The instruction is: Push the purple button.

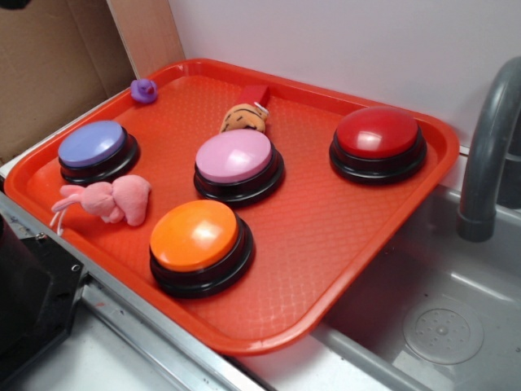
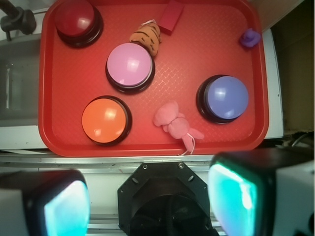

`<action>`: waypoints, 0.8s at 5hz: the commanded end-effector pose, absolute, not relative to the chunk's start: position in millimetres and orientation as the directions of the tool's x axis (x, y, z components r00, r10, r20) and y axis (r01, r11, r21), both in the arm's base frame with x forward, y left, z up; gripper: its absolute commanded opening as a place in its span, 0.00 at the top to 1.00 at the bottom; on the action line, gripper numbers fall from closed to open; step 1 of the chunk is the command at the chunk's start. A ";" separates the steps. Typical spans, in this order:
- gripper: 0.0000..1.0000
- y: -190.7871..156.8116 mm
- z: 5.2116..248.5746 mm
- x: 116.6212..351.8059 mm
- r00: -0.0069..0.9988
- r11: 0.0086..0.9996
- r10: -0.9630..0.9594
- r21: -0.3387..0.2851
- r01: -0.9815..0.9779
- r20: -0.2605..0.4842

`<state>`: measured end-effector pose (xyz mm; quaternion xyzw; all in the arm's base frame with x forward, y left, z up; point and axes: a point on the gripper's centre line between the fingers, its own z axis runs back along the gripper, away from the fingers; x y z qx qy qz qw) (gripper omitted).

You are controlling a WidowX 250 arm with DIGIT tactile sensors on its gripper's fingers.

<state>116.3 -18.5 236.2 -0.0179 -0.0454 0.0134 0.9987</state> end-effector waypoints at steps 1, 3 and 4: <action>0.00 -18.5 236.2 116.3 0.996 0.999 0.028 -0.037 -0.025 0.090; 0.00 74.8 174.1 122.5 0.958 0.960 0.279 0.016 -0.281 0.063; 0.00 106.6 142.3 130.8 0.943 0.942 0.326 0.054 -0.330 0.069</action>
